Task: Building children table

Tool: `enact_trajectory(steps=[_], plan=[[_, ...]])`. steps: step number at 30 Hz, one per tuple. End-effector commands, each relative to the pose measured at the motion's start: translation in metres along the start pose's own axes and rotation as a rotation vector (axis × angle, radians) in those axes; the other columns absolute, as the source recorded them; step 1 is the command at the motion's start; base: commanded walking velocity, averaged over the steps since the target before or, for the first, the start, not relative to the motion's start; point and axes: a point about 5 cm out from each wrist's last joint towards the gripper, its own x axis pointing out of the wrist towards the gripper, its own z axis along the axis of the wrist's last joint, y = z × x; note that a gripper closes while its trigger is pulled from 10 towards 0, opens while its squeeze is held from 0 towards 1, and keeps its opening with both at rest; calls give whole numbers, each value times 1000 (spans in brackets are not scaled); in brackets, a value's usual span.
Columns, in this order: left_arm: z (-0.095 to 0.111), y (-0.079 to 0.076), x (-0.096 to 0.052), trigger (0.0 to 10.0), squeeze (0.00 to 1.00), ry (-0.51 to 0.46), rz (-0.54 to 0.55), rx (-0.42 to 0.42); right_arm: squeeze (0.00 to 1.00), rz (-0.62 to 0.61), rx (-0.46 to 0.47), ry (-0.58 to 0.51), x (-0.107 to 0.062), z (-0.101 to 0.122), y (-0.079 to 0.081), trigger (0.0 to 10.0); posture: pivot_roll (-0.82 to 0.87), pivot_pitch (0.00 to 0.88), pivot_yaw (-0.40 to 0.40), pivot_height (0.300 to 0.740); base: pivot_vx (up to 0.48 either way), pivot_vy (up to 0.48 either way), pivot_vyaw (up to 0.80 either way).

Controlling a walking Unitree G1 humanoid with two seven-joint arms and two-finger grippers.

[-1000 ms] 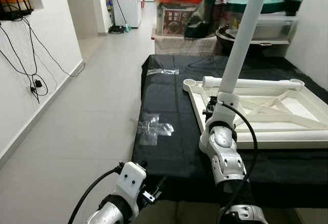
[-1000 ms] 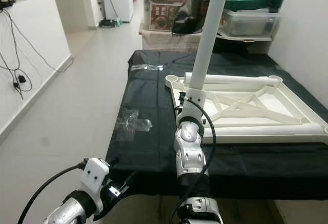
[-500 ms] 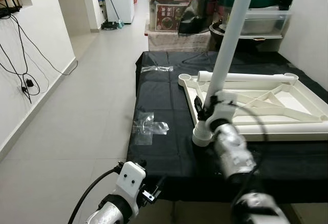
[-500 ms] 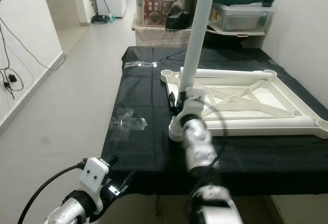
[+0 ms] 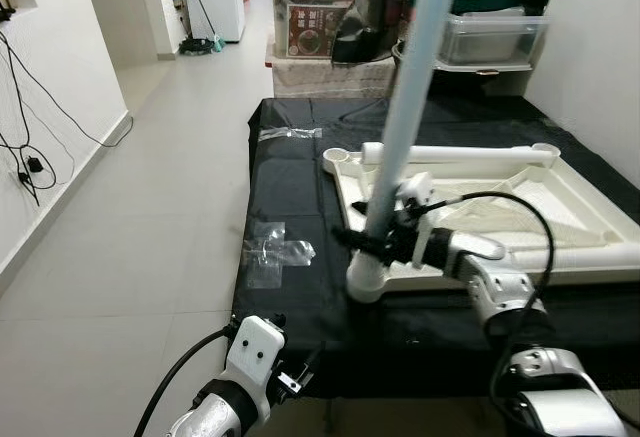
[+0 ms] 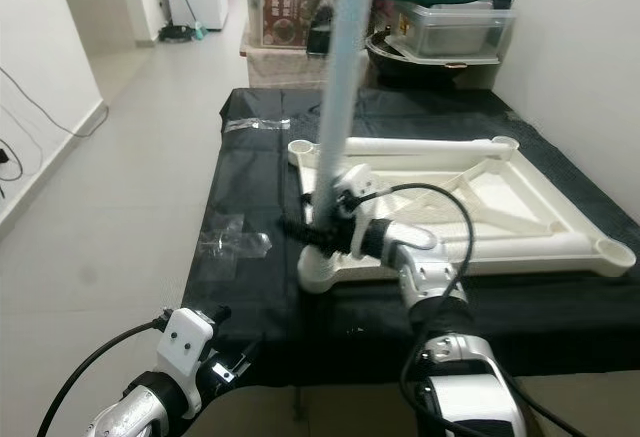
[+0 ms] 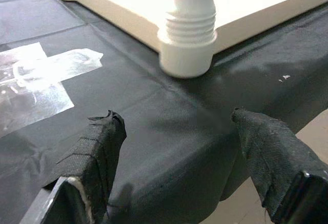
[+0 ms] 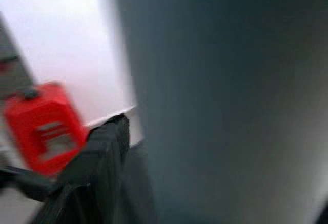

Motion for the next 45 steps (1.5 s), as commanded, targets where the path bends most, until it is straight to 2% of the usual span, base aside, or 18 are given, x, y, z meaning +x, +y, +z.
enact_trajectory(steps=[1, 9, 10, 14, 18, 24, 27, 28, 29, 30, 32, 33, 35, 36, 37, 39, 43, 45], plan=[[-3, 2, -1, 10000, 0, 10, 12, 9, 0, 99, 51, 5, 11, -4, 8, 0, 104, 0, -53, 740, 0, 0, 0], [-2, 2, -1, 10000, 0, 10, 13, 9, 0, -80, 16, -50, 11, -5, 1, 0, 104, 0, -58, 740, 0, 0, 0], [-3, 2, -1, 10000, 0, 10, 14, 8, 0, -300, 4, -54, 5, -7, -11, 0, 103, 0, -58, 740, 0, 0, 0], [-2, 2, -1, 10000, 0, 10, 14, 7, 0, -587, -9, -42, -5, -11, -24, 0, 95, 0, -54, 740, 0, 0, 0], [-3, 2, -1, 10000, 0, 13, 10, 4, 0, -1198, -43, -16, -38, -20, -33, 0, 83, 0, -52, 740, 0, 0, 0], [-3, 2, 0, 10000, 0, 13, 6, 4, 0, -1506, 46, -20, -40, -31, -6, 0, 84, 0, -46, 740, 0, 0, 0], [-3, 2, 0, 10000, 0, 12, 5, 4, 0, -1500, 65, -48, -23, -30, 4, 0, 86, 0, -48, 740, 0, 0, 0], [-3, 1, 0, 10000, 0, 12, 5, 4, 0, -1451, 64, -78, -11, -27, 7, 4078, 88, 0, -53, 740, 0, 0, 0], [-3, 1, 0, 10000, 0, 11, 6, 4, 0, -1417, 62, -99, -3, -24, 10, 4078, 87, 0, -53, 740, 0, 0, 0], [-3, 1, 1, 10000, 0, 11, 7, 3, 125, -1367, 43, -125, 3, -20, 11, 10000, 86, 0, -54, 740, 0, 0, 0], [-3, 1, 1, 10000, 0, 10, 9, 3, 125, -1336, 29, -139, 6, -18, 12, 10000, 86, 0, -56, 740, 0, 0, 0], [-3, 1, 1, 10000, 0, 10, 9, 2, 1000, -1307, 29, -158, 8, -17, 12, 10000, 86, 0, -56, 740, 0, 0, 0], [-3, 1, 1, 10000, 0, 10, 9, 2, 1000, -1307, 29, -158, 8, -17, 12, 10000, 86, 0, -56, 740, 0, 0, 0], [-3, 1, 1, 10000, 0, 10, 10, 1, 0, -1193, 40, -197, 11, -13, 9, 10000, 83, 0, -57, 740, 0, 0, 0], [-3, 1, 1, 10000, 0, 10, 10, 1, 0, -1193, 40, -197, 11, -13, 9, 10000, 83, 0, -57, 740, 0, 0, 0], [-3, 2, 2, 10000, 0, 9, 10, 0, 0, -840, 40, -197, 13, -7, 2, 10000, 82, 0, -52, 740, 0, 0, 0], [-3, 2, 2, 10000, 0, 10, 8, 1, 0, -458, 5, -76, 10, -5, 4, 10000, 84, 0, -51, 740, 0, 0, 0], [-3, 2, 2, 10000, 0, 10, 7, 1, 0, -408, 4, -59, 9, -4, 4, 10000, 84, 0, -53, 740, 0, 0, 0]])
